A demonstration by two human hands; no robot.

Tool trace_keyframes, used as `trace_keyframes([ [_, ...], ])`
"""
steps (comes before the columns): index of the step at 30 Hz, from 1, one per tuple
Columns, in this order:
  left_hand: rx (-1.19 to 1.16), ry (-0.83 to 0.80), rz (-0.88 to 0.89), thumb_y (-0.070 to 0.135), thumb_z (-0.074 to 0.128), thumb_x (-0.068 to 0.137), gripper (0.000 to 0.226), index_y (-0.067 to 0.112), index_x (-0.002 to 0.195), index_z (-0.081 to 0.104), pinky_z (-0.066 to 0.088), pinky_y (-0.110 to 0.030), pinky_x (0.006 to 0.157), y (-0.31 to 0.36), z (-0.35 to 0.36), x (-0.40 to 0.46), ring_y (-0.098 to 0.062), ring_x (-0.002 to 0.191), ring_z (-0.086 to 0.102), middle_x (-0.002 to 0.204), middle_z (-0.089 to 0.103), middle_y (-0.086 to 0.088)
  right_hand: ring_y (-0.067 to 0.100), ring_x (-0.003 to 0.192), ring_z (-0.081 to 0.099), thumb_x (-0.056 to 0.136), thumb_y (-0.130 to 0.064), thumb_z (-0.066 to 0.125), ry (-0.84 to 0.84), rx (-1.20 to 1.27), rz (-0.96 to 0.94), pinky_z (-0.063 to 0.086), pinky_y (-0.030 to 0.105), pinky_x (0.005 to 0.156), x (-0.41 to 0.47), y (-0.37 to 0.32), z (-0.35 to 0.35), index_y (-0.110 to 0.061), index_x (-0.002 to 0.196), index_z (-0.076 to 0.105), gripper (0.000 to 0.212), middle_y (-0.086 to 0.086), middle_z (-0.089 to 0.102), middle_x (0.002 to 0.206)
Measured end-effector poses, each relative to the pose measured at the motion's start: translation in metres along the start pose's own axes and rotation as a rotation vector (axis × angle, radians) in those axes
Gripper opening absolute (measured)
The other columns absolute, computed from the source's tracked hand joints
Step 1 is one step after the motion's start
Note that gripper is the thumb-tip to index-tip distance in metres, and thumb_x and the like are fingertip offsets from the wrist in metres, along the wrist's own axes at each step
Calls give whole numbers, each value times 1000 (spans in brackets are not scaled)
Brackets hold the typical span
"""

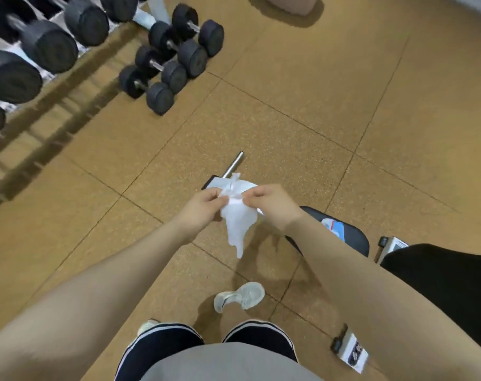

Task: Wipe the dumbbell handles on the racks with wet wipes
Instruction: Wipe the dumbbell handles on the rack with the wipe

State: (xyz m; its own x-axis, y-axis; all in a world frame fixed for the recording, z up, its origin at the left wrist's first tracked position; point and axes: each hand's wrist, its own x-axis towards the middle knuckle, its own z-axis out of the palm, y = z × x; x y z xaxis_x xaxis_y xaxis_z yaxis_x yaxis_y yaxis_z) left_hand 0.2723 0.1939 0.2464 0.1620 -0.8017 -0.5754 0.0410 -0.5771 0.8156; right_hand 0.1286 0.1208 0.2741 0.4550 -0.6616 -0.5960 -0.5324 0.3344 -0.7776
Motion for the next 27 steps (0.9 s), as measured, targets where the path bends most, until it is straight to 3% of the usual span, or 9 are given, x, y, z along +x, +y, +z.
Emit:
trace_keyframes([
  [2, -132, 52, -32, 3, 44, 91, 14, 7, 83, 54, 43, -20, 56, -19, -37, -23, -16, 62, 47, 72, 54, -7, 6, 55, 39, 85, 1, 53, -36, -28, -21, 31, 20, 54, -3, -11, 37, -8, 68, 57, 20, -3, 43, 58],
  [5, -346, 113, -76, 0, 43, 92, 19, 10, 81, 54, 46, -18, 53, -49, -91, -67, -14, 61, 47, 72, 54, -6, 10, 53, 30, 84, -2, 54, -96, -110, -30, 23, 19, 47, -10, -27, 104, -16, 53, 46, 35, -3, 35, 55],
  [10, -593, 230, -73, 7, 46, 94, 14, 14, 84, 54, 48, -20, 65, -107, -187, -153, -11, 67, 53, 77, 60, -2, 13, 59, 38, 86, -8, 57, -197, -217, -56, 30, 25, 59, -25, -56, 238, -19, 59, 52, 30, -3, 44, 59],
  [13, -680, 357, -44, 10, 46, 94, 14, 15, 85, 56, 44, -22, 71, -140, -245, -201, -11, 73, 55, 78, 64, 0, 8, 58, 44, 87, -1, 49, -341, -144, -31, 34, 21, 60, -41, -74, 325, -19, 62, 51, 31, -4, 49, 60],
  [18, -997, 440, 65, 11, 38, 96, 20, 10, 108, 54, 53, -23, 77, -176, -324, -258, -14, 87, 63, 100, 67, -5, 12, 61, 45, 78, 5, 50, -415, -55, 11, 37, 18, 57, -55, -105, 439, -14, 60, 50, 26, 3, 48, 67],
  [22, -986, 476, 114, 10, 40, 96, 13, 11, 102, 51, 53, -21, 70, -192, -372, -278, -14, 82, 62, 95, 66, -5, 15, 57, 41, 70, -4, 52, -388, 12, 120, 32, 24, 55, -44, -130, 500, -13, 60, 50, 14, 3, 48, 66],
  [25, -922, 562, 104, 11, 45, 94, 10, 12, 86, 50, 50, -18, 61, -210, -418, -287, -10, 66, 55, 78, 62, -2, 13, 55, 50, 78, 1, 44, -506, 4, 185, 42, 20, 56, -25, -147, 545, -13, 63, 53, 22, 0, 56, 64],
  [27, -877, 590, 100, 11, 46, 94, 9, 12, 87, 52, 45, -20, 62, -219, -452, -289, -12, 66, 49, 79, 58, -4, 9, 41, 50, 82, 1, 41, -595, -15, 206, 43, 15, 45, -11, -162, 574, -12, 61, 53, 28, -3, 56, 51],
])
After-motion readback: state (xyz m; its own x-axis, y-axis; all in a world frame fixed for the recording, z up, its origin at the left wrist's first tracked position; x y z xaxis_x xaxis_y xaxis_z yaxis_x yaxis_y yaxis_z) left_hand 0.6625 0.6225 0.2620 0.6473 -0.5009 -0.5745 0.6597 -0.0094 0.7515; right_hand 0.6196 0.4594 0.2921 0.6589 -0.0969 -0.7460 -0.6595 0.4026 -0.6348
